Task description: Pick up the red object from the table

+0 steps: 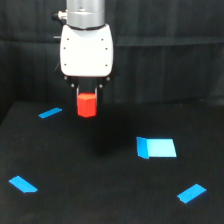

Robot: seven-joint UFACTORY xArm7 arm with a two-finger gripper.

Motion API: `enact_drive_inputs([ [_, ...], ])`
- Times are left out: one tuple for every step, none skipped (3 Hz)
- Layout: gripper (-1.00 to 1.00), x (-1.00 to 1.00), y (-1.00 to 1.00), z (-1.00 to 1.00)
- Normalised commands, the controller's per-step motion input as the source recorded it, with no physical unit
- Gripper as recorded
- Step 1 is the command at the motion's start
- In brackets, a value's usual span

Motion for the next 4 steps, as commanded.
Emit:
enact_drive_inputs([
  [-0.99,0.06,0.03,0.03],
  [-1.0,0.02,-0.01,0.04],
  [-0.94,0.03,0.03,0.02],
  [-1.0,0.03,0.02,-0.03],
])
